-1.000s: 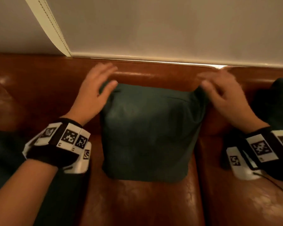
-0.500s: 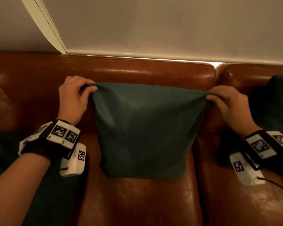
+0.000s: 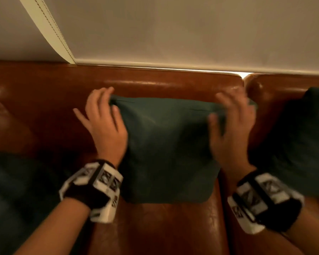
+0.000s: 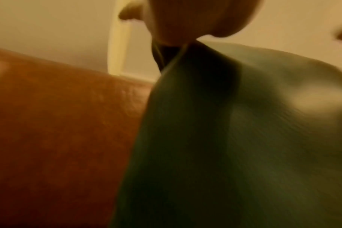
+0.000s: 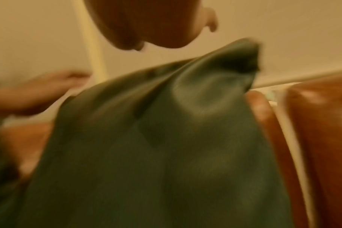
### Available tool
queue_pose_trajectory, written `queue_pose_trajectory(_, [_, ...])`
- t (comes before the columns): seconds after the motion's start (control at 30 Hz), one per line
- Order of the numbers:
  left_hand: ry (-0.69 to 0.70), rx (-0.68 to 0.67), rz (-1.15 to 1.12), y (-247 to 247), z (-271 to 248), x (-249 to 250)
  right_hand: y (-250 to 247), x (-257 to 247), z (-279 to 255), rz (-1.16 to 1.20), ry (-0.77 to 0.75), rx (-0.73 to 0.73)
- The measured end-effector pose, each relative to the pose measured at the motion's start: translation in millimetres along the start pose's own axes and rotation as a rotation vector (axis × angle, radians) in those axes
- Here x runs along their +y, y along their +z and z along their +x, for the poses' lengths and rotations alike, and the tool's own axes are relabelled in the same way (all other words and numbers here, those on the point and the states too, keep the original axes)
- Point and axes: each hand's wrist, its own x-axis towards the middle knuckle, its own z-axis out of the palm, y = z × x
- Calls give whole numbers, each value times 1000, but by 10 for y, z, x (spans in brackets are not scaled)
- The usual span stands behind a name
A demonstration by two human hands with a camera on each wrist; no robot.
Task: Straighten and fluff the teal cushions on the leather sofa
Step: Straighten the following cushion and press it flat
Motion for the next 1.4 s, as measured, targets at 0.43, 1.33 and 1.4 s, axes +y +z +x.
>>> queue_pose_trajectory(0.43, [691,-336,320,734,-400,-223,809,431,-242,-447,-853,-381])
queue_pose_trajectory(1.33, [370,-287,127,387,524,-53,319,543,376,-269,-194,-207])
queue_pose_trajectory(1.4, [371,-274,135,330,585,-109,205,667,487,-289,-203,-297])
